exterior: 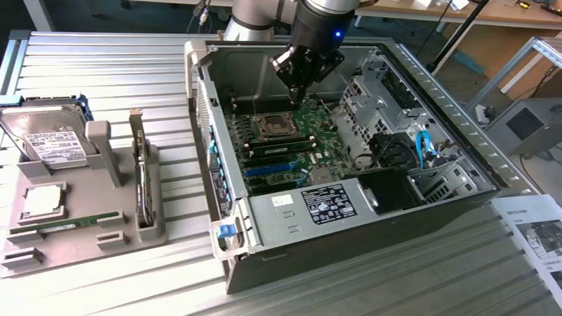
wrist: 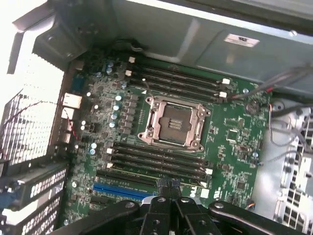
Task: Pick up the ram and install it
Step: 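Press down the ram until it locks into place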
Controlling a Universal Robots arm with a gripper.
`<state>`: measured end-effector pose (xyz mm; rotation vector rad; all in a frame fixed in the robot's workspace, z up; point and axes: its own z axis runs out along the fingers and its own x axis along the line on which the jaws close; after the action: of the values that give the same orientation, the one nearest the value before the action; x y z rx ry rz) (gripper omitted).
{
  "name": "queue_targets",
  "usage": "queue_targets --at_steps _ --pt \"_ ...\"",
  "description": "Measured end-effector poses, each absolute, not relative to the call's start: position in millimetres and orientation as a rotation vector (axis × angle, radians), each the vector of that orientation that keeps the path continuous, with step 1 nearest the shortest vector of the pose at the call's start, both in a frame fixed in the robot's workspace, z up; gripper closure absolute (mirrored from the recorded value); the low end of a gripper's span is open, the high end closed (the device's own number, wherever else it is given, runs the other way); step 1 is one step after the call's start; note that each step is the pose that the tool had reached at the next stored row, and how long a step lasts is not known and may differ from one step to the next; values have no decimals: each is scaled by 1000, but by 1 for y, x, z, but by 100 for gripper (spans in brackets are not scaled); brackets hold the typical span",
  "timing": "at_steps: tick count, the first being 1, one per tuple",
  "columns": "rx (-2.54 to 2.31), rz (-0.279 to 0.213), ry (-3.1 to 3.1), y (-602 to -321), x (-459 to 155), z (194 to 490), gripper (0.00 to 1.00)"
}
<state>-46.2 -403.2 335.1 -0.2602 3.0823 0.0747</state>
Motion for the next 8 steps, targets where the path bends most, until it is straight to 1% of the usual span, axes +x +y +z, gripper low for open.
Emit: queue_targets --at_steps 8 --pt "-107 71 3089 -403 -46 335 89"
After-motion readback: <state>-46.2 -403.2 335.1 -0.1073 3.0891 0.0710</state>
